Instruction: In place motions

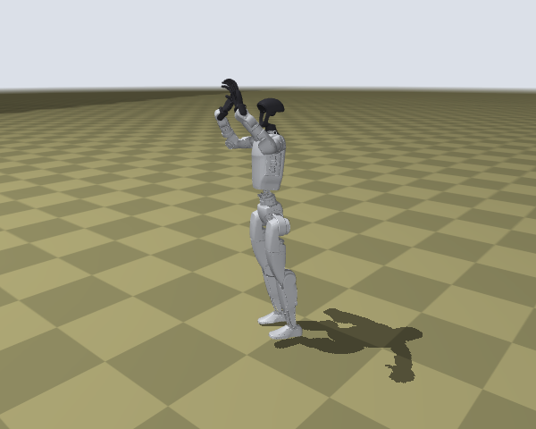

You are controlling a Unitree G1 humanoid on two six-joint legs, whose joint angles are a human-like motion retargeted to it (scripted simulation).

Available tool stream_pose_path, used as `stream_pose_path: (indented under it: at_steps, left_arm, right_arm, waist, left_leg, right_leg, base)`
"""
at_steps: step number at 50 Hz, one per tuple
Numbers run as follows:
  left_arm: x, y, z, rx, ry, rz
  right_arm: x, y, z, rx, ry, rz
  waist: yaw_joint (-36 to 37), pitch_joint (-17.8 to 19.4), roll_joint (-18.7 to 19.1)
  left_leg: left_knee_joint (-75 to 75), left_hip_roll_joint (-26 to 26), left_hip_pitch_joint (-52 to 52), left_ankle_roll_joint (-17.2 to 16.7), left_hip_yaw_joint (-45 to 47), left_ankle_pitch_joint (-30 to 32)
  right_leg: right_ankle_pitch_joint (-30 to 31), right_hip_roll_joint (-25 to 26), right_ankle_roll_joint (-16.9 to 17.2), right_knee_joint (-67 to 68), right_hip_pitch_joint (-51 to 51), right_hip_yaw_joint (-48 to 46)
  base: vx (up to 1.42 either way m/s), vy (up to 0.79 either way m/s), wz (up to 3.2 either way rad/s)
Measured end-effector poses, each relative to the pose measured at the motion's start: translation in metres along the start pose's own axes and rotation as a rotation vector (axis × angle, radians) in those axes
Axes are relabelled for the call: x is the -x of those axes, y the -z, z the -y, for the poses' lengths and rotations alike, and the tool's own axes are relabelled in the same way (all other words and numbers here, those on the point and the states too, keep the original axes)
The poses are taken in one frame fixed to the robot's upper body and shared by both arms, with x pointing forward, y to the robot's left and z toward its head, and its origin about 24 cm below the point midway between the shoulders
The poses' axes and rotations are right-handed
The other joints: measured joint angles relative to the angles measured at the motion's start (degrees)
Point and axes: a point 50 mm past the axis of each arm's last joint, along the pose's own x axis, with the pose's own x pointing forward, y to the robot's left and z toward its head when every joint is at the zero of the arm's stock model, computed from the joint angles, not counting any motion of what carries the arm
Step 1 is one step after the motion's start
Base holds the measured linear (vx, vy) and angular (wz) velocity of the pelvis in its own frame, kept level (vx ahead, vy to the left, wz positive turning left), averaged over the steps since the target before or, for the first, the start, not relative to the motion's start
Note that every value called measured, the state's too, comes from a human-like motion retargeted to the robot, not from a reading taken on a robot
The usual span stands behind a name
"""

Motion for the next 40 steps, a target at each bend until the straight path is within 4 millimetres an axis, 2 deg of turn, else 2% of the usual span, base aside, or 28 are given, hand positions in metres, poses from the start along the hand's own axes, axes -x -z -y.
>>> stream_pose_path:
  at_steps: [2,5,9,12,15,17,18,20,22,25,28,32,35,37,40]
  left_arm:
    - [0.007,0.006,0.013,0.022,0.048,-0.102]
    - [0.029,0.026,0.034,0.067,0.145,-0.337]
    - [0.08,0.058,0.056,0.149,0.242,-0.707]
    - [0.129,0.076,0.068,0.254,0.249,-1.042]
    - [0.174,0.077,0.083,0.488,0.181,-1.452]
    - [0.187,0.066,0.096,0.761,0.114,-1.648]
    - [0.187,0.061,0.102,0.92,0.081,-1.687]
    - [0.179,0.06,0.101,1.123,-0.014,-1.631]
    - [0.167,0.065,0.091,1.074,-0.138,-1.541]
    - [0.143,0.07,0.076,0.858,-0.101,-1.341]
    - [0.107,0.066,0.064,0.708,0.019,-1.078]
    - [0.052,0.039,0.045,0.52,0.089,-0.634]
    - [0.016,0.018,0.021,0.246,0.121,-0.267]
    - [0.0,0.009,0.001,0.011,0.062,-0.102]
    - [-0.011,-0.002,-0.016,-0.25,-0.092,0.009]
  right_arm:
    - [0.012,0.007,-0.007,0.023,-0.035,-0.07]
    - [0.049,0.028,-0.02,0.101,-0.176,-0.306]
    - [0.124,0.052,-0.028,0.165,-0.397,-0.761]
    - [0.179,0.057,-0.026,0.144,-0.524,-1.139]
    - [0.221,0.053,-0.023,0.011,-0.582,-1.494]
    - [0.234,0.048,-0.024,-0.121,-0.555,-1.647]
    - [0.236,0.045,-0.025,-0.177,-0.52,-1.688]
    - [0.232,0.043,-0.026,-0.214,-0.427,-1.697]
    - [0.217,0.046,-0.026,-0.181,-0.37,-1.595]
    - [0.182,0.048,-0.03,-0.136,-0.354,-1.363]
    - [0.134,0.043,-0.035,-0.166,-0.343,-1.065]
    - [0.067,0.027,-0.031,-0.156,-0.256,-0.599]
    - [0.023,0.011,-0.016,-0.053,-0.144,-0.248]
    - [0.003,0.001,-0.006,0.024,-0.077,-0.084]
    - [-0.01,-0.006,0.001,0.06,-0.014,-0.005]
  waist:
    - [0.0,0.1,0.1]
    - [-0.2,0.1,0.0]
    - [-0.4,-0.6,-0.2]
    - [-0.1,-0.9,-0.2]
    - [0.1,-1.0,-0.3]
    - [0.1,-1.1,-0.2]
    - [0.0,-1.1,-0.2]
    - [0.0,-1.2,-0.2]
    - [0.0,-1.1,-0.2]
    - [0.2,-0.8,-0.2]
    - [0.1,-0.5,-0.3]
    - [0.1,-0.6,-0.5]
    - [0.3,-0.5,-0.6]
    - [0.4,-0.4,-0.6]
    - [0.4,-0.1,-0.5]
  left_leg:
    - [0.1,0.0,0.2,0.0,-0.1,0.0]
    - [0.1,0.1,0.4,0.0,-0.1,0.0]
    - [0.1,0.1,0.3,0.0,0.0,0.0]
    - [0.1,0.1,0.3,0.0,0.3,-0.1]
    - [0.2,0.1,0.4,0.0,0.3,-0.2]
    - [0.2,0.1,0.5,0.0,0.3,-0.2]
    - [0.2,0.1,0.5,0.0,0.3,-0.2]
    - [0.2,0.1,0.5,0.0,0.3,-0.2]
    - [0.2,0.0,0.6,0.0,0.2,-0.3]
    - [0.2,0.1,0.7,0.0,0.2,-0.3]
    - [0.2,0.1,0.6,0.0,0.0,-0.2]
    - [0.1,0.1,0.1,-0.1,-0.1,-0.1]
    - [0.1,0.1,-0.1,-0.1,-0.1,-0.1]
    - [0.1,0.1,-0.1,-0.1,-0.1,-0.1]
    - [0.1,0.1,0.0,-0.1,-0.2,-0.2]
  right_leg:
    - [0.0,0.0,0.0,0.0,0.3,-0.1]
    - [0.0,0.1,0.0,0.0,0.6,-0.2]
    - [0.0,0.1,0.0,0.0,0.3,0.0]
    - [0.0,0.1,-0.1,0.0,0.1,0.4]
    - [0.0,0.1,-0.1,0.1,0.2,0.5]
    - [0.0,0.1,-0.1,0.1,0.3,0.4]
    - [-0.1,0.1,-0.1,0.1,0.3,0.4]
    - [-0.1,0.1,-0.1,0.1,0.3,0.4]
    - [-0.1,0.1,-0.1,0.1,0.3,0.4]
    - [-0.1,0.1,-0.1,0.2,0.4,0.3]
    - [-0.1,0.1,-0.1,0.1,0.4,0.1]
    - [-0.1,0.1,0.0,0.1,0.2,-0.1]
    - [-0.1,0.1,0.0,0.1,0.0,-0.1]
    - [-0.1,0.1,0.0,0.1,0.0,-0.1]
    - [-0.2,0.1,0.0,0.1,0.2,-0.2]
  base:
    - [0.0,0.0,0.0]
    - [0.0,0.0,0.0]
    - [0.0,0.0,0.0]
    - [0.0,0.0,0.0]
    - [0.0,0.0,0.0]
    - [0.0,0.0,0.0]
    - [0.0,0.0,0.0]
    - [0.0,0.0,0.0]
    - [0.0,0.0,0.0]
    - [0.0,0.0,0.0]
    - [0.0,0.0,0.0]
    - [0.0,0.0,0.0]
    - [0.0,0.0,0.0]
    - [0.0,0.0,0.0]
    - [0.0,0.0,0.0]
